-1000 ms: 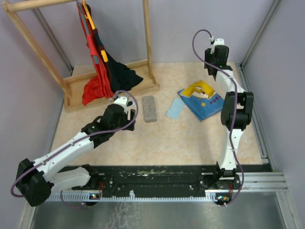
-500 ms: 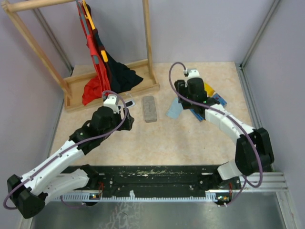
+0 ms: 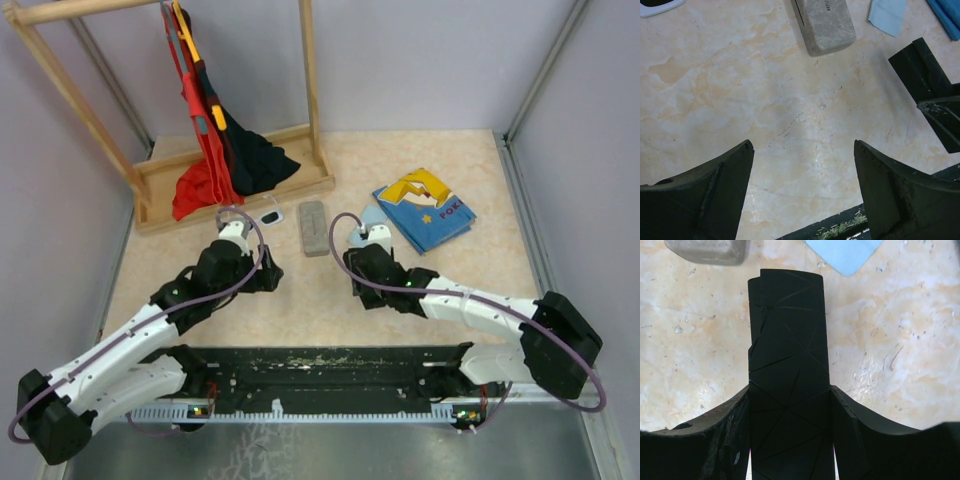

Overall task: Organize the sunglasses
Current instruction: Place the sunglasses case at the center of the board.

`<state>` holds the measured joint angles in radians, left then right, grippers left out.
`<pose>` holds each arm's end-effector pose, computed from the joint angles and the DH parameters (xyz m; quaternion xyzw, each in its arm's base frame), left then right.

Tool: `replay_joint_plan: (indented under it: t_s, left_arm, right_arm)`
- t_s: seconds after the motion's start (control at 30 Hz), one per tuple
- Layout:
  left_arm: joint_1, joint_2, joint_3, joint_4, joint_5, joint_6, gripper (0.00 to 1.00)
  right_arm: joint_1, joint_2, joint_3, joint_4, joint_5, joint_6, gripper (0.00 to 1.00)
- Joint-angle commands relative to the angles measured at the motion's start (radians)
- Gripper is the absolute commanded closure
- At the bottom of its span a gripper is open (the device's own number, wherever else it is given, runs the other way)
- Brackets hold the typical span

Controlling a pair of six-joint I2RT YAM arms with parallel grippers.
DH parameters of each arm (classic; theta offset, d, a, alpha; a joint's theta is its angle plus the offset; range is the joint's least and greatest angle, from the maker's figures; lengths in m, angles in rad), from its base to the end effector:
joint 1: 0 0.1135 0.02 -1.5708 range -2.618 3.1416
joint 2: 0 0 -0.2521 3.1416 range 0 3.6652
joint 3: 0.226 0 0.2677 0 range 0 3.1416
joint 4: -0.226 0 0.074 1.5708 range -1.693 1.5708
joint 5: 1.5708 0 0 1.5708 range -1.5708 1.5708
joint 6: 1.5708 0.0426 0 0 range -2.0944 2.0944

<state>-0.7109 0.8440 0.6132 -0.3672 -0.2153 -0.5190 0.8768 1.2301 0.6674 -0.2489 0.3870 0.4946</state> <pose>0.1694 -0.1339 0.2355 0.0342 0.8797 -0.1905 0.4344 0.1828 0.1946 0.1804 -0.1032 0.9084 0.0920 0.3945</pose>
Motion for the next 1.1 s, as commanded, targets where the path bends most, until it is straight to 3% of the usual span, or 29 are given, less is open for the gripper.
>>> replay_joint_plan:
  t_s: [0.0,0.33,0.47,0.53,0.63,0.8,1.07]
  left_arm:
    - [0.005,-0.018,-0.012,0.029,0.038,-0.035,0.14]
    - [0.005,0.019,-0.021,0.045,0.085,-0.044,0.15]
    - [0.005,0.017,-0.027,0.045,0.088,-0.046,0.15]
    - [0.005,0.014,-0.03,0.044,0.086,-0.048,0.15]
    - [0.004,0.011,-0.033,0.044,0.086,-0.052,0.15]
    - [0.005,0.008,-0.029,0.043,0.087,-0.055,0.15]
    - [0.005,0.006,-0.031,0.046,0.092,-0.057,0.15]
  right_arm:
    - [0.063,-0.012,-0.009,-0.011,0.128,0.172,0.7]
    - [0.165,0.164,0.057,-0.081,0.244,0.3,0.59]
    - [0.169,0.213,0.075,-0.069,0.232,0.312,0.47]
    - [0.169,0.221,0.081,-0.055,0.207,0.302,0.32]
    - [0.169,0.216,0.09,-0.046,0.165,0.274,0.27]
    - [0.168,0.206,0.143,-0.105,0.122,0.224,0.22]
    - [0.159,0.221,0.204,-0.235,0.149,0.184,0.24]
